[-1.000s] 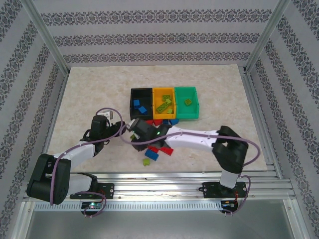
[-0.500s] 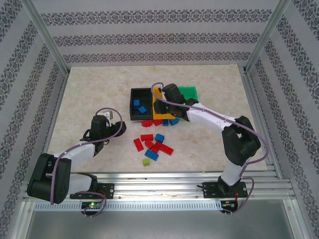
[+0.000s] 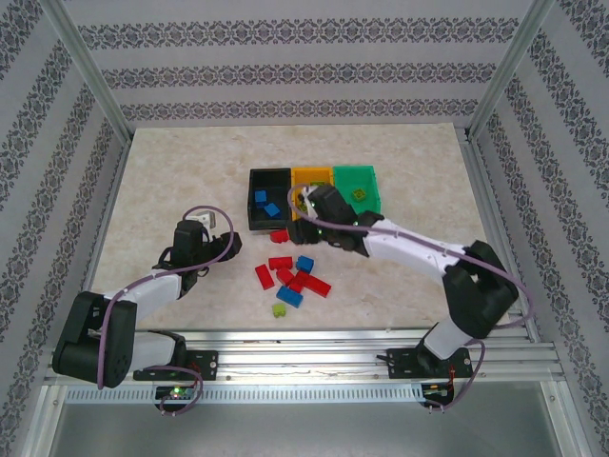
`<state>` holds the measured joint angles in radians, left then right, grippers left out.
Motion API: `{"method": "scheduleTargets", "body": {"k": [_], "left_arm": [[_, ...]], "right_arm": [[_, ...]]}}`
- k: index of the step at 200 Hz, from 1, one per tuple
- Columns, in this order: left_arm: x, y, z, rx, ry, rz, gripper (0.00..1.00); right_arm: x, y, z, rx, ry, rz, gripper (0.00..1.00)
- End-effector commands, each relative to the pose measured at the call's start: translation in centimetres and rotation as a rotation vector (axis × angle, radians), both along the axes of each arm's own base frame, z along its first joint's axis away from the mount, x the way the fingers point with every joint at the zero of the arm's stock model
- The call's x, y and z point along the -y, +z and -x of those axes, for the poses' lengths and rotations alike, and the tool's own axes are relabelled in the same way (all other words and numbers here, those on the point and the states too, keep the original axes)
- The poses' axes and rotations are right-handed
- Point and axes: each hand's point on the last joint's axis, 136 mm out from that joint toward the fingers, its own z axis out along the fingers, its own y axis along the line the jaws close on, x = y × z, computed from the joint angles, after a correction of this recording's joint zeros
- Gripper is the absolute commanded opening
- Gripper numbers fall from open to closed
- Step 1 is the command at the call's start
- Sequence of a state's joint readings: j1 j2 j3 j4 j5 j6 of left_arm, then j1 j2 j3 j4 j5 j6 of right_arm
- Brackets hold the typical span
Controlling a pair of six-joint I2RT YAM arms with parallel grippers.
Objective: Sort the legos into containers by color
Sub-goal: Pick up the lego from the bottom-center of the table.
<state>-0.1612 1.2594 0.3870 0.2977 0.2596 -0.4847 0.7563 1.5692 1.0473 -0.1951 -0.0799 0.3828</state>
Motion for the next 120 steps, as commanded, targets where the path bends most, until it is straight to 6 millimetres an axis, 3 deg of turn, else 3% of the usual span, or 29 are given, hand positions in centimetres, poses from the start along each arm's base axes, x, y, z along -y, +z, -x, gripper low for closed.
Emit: {"method": "scheduleTargets", "body": {"k": [1, 37, 72, 96, 120], "left_arm": [[-0.3, 0.5, -0.5, 0.029, 0.013, 0.023, 0.62], [-0.1, 0.2, -0.6, 0.021, 0.007, 0.031, 0.62], [-0.1, 0.3, -0.6, 0.022, 0.003, 0.030, 0.62], [0.0, 0.4, -0.6, 0.024, 0.003, 0.033, 0.63], [0.1, 0.4, -0.6, 0.025, -0.003, 0.041, 0.63]], "right_arm": [[-0.2, -1.3, 4.9, -0.035, 0.093, 0.043, 0.54], [-0.5, -4.2, 11.7, -0.131, 0.164, 0.092, 0.54], [-2.7, -6.1, 16.6, -0.185, 0.226, 0.093, 0.54], [-4.3, -7.6, 18.6, -0.205, 0.252, 0.111, 0.55], [-5.3, -8.4, 19.2, -0.204, 0.257, 0.142, 0.58]]}}
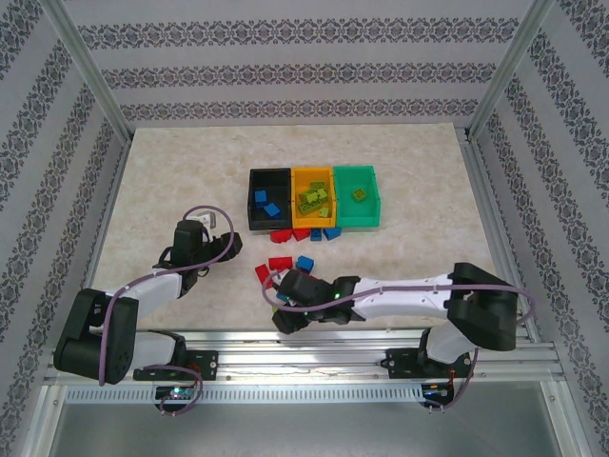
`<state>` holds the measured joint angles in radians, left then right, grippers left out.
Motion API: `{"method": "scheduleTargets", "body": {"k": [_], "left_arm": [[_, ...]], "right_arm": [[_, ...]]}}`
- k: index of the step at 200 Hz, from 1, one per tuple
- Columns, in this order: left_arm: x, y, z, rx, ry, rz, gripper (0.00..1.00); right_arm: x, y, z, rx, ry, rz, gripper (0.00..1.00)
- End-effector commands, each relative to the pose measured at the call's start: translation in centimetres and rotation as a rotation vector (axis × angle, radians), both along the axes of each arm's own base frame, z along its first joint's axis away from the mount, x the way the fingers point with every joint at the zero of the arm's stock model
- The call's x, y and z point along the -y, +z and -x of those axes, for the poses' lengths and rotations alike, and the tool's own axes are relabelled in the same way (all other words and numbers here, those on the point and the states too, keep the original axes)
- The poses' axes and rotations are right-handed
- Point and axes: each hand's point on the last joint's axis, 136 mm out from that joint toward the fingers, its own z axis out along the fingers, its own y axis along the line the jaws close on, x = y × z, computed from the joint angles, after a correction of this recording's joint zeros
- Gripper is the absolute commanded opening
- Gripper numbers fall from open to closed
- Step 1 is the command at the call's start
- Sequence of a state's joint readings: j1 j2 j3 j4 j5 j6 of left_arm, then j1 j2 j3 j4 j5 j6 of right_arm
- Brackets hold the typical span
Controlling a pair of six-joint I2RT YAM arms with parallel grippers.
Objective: Sort the legos into containers by color
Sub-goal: Pick up the lego from the bottom-center of the table.
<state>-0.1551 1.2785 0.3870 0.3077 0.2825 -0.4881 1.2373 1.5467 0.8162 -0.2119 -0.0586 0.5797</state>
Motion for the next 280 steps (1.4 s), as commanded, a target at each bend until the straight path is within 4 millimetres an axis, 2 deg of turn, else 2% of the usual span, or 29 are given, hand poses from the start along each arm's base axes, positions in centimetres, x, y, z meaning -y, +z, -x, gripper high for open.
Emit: {"method": "scheduleTargets", "body": {"k": [1, 35, 104, 128, 154, 190, 209, 225, 256, 280], "left_arm": [[-0.1, 0.8, -0.6, 0.036, 0.008, 0.025, 0.63], [0.0, 0.9, -0.6, 0.038, 0.006, 0.031, 0.63], [-0.1, 0.8, -0.6, 0.037, 0.006, 0.031, 0.63], [0.0, 0.8, -0.5, 0.036, 0.004, 0.034, 0.63], [-0.1, 0.8, -0.5, 0.036, 0.006, 0.034, 0.63], [0.0, 0.8, -0.5, 0.037, 0.002, 0.038, 0.63], [0.1, 0.8, -0.6, 0.035, -0.001, 0.040, 0.63], [0.1, 0.7, -0.6, 0.033, -0.002, 0.041, 0.63], [0.3, 0.6, -0.6, 0.033, -0.009, 0.049, 0.63], [0.6, 0.3, -0.7, 0.025, -0.017, 0.071, 0.63]], "right_arm": [[-1.4, -0.2, -0.3, 0.016, -0.051, 0.003, 0.58], [-1.7, -1.5, -0.6, 0.017, -0.086, 0.031, 0.60], [-2.0, -2.4, -2.3, 0.049, -0.143, 0.069, 0.64], [-2.7, -2.5, -3.0, 0.050, -0.152, 0.064, 0.58], [-3.1, -2.2, -3.1, 0.052, -0.141, 0.055, 0.41], [-2.7, -0.5, -4.3, 0.084, -0.150, 0.026, 0.39], [-2.3, 1.3, -6.3, 0.114, -0.170, -0.016, 0.38], [-2.0, 4.0, -8.6, 0.161, -0.197, -0.079, 0.38], [0.1, 8.8, -15.1, 0.243, -0.311, -0.174, 0.38], [2.0, 11.5, -20.2, 0.299, -0.390, -0.221, 0.38]]}}
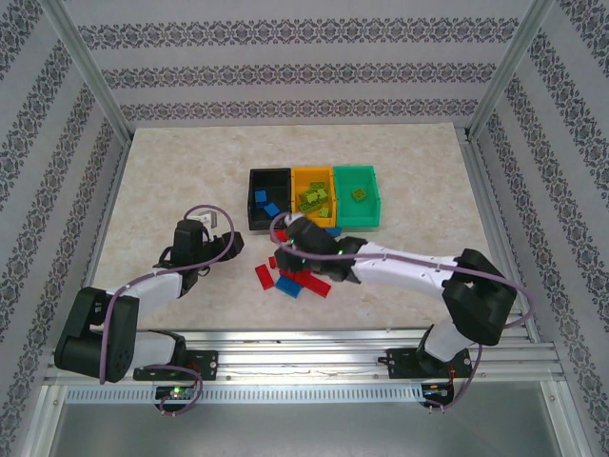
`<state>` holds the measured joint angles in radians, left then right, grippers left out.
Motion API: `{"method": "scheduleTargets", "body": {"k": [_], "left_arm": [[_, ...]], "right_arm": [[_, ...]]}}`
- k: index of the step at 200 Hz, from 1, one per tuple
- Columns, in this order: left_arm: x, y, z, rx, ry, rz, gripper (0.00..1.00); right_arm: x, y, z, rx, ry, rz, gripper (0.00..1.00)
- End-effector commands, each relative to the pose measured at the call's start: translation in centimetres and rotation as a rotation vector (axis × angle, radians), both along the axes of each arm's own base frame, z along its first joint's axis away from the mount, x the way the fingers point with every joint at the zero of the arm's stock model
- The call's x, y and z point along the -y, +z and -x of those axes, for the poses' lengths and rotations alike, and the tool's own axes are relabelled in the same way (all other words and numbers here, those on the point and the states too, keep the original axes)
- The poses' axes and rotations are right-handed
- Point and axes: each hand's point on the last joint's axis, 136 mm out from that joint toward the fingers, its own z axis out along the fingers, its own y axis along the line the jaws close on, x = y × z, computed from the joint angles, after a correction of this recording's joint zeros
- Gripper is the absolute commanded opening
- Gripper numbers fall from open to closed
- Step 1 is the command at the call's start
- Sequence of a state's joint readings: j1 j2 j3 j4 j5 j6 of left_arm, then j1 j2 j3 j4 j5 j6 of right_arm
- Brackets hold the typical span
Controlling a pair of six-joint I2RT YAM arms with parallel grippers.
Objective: Sort the legos into containers by color
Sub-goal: Place the lego in the container.
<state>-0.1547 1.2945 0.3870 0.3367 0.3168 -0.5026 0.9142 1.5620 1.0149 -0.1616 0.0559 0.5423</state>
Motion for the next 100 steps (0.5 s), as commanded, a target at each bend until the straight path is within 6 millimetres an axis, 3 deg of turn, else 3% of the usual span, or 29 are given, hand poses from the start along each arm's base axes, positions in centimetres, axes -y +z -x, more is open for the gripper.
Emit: {"method": "scheduleTargets", "body": {"k": [1, 29, 54, 74, 100], "left_arm": [[0.1, 0.2, -0.6, 0.020, 0.001, 0.040, 0.63], [0.7, 0.0, -0.6, 0.004, -0.024, 0.064, 0.63], [0.8, -0.1, -0.7, 0.003, -0.028, 0.071, 0.63], [0.8, -0.1, -0.7, 0.003, -0.027, 0.069, 0.63], [0.8, 0.0, -0.7, 0.003, -0.028, 0.076, 0.63]], "right_arm": [[0.9, 3.8, -4.3, 0.097, -0.032, -0.056, 0.38], [3.4, 5.7, -9.9, 0.132, -0.117, -0.087, 0.38], [5.4, 5.1, -14.1, 0.083, -0.178, -0.139, 0.39], [6.0, 4.6, -16.6, 0.037, -0.197, -0.184, 0.41], [5.5, 4.2, -18.4, -0.002, -0.175, -0.184, 0.48]]}}
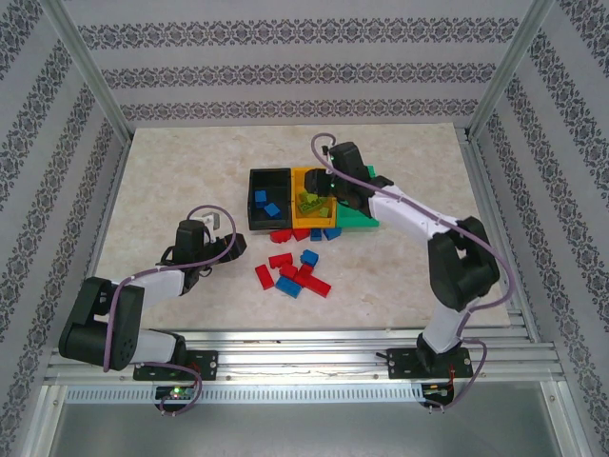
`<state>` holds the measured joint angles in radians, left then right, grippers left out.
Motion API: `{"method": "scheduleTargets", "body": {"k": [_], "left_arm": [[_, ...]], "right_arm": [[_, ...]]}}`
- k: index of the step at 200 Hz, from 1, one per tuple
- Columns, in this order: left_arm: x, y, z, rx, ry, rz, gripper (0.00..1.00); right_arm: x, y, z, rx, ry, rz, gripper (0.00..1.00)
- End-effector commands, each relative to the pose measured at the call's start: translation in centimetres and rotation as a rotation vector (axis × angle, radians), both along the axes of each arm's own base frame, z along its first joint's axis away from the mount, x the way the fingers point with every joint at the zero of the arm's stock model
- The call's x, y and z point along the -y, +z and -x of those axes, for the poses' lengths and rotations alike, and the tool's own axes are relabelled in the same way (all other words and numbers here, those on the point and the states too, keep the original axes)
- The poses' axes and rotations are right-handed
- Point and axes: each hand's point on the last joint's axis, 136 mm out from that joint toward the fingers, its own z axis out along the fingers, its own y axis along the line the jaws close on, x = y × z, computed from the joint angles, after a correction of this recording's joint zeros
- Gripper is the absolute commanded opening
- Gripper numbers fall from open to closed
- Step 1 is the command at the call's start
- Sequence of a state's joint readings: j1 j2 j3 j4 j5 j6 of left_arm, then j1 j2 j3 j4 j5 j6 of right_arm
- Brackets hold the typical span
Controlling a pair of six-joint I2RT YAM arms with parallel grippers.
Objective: Sort the legos into containers by color
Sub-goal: Place the lego in the container.
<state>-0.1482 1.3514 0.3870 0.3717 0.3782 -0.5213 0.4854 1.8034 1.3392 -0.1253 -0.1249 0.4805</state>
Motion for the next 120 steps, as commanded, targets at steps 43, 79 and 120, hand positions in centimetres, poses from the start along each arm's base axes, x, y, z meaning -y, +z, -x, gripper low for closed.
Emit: {"method": "scheduleTargets", "body": {"k": [43, 79, 120], "left_arm": [[-0.1, 0.9, -0.8, 0.037, 0.007, 0.026, 0.63], [0.0, 1.0, -0.8, 0.037, 0.003, 0.036, 0.63], [0.5, 0.8, -0.8, 0.022, -0.005, 0.071, 0.63]], "right_arm": [[-2.4, 0.3, -0.6, -0.051, 0.100, -0.064, 0.57], [-1.0, 0.6, 2.2, -0.028, 0.114, -0.040, 0.57], [1.4, -0.1, 6.4, 0.009, 0.158, 0.025, 0.60]]}}
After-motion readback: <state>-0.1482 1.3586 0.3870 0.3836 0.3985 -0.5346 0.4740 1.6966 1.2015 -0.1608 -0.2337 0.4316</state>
